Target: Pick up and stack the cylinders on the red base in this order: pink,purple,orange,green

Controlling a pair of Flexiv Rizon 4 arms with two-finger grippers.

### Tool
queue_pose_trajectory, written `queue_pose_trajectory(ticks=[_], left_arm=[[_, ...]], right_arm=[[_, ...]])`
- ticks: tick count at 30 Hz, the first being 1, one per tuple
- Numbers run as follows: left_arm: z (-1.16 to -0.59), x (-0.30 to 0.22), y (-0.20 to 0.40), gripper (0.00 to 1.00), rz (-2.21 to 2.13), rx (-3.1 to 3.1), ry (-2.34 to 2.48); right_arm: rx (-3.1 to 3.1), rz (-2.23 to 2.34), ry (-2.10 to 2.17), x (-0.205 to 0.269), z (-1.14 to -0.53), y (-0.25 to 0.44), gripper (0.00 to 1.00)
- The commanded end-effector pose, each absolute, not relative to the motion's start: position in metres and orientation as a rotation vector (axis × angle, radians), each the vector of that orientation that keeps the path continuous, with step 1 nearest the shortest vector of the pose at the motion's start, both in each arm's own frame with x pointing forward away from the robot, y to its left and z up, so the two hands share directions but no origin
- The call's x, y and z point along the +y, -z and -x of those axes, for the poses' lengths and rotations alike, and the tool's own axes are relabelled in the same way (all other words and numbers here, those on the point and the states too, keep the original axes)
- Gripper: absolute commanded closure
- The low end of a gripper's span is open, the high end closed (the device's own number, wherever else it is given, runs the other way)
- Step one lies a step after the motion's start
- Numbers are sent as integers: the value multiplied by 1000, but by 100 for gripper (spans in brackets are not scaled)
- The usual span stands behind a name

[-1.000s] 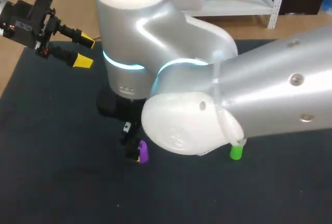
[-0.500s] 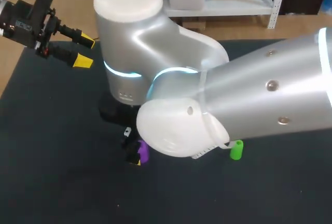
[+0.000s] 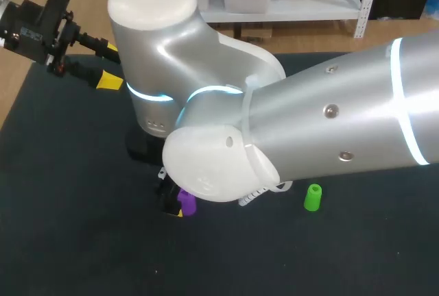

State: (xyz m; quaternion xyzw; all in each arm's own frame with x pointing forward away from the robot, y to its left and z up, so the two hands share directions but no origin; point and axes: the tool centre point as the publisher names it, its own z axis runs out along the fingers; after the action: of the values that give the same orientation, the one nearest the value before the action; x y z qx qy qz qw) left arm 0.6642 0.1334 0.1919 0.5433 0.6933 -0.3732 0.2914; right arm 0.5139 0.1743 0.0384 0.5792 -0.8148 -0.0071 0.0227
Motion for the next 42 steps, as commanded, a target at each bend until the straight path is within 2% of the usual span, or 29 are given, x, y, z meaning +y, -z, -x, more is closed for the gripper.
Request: queue_pose_trajectory(ticks=[1, 4, 7, 9, 19, 23, 25, 26, 33, 42], left_arm=[[-663, 134, -191, 0, -1447, 1843, 993], [-663, 134, -191, 0, -1447, 1843, 993], [-663, 134, -191, 0, -1447, 1843, 993], [-663, 134, -191, 0, -1447, 1843, 993], [-663, 134, -191, 0, -1447, 1843, 993], [-663, 134, -191, 0, -1447, 1843, 993], [-663, 134, -191, 0, -1447, 1843, 993], [-663, 134, -191, 0, -1447, 1843, 993], [-663, 134, -191, 0, -1447, 1843, 993], [-663, 134, -191, 0, -1447, 1843, 993]], right_arm=[[-2524, -1784, 20, 175, -515, -34, 14], [-2526, -1773, 23, 175, -515, -33, 20], [-2529, -1768, 24, 176, -515, -32, 31], [-2529, -1766, 24, 176, -516, -31, 35], [-2537, -1757, 22, 178, -517, -30, 42], [-2545, -1748, 23, 178, -518, -29, 62], [-2549, -1743, 23, 177, -519, -31, 93], [-2552, -1742, 23, 176, -519, -32, 100], [-2609, -1725, 10, 166, -529, -60, 100], [-2759, -1693, 56, 144, -571, -161, 100]])
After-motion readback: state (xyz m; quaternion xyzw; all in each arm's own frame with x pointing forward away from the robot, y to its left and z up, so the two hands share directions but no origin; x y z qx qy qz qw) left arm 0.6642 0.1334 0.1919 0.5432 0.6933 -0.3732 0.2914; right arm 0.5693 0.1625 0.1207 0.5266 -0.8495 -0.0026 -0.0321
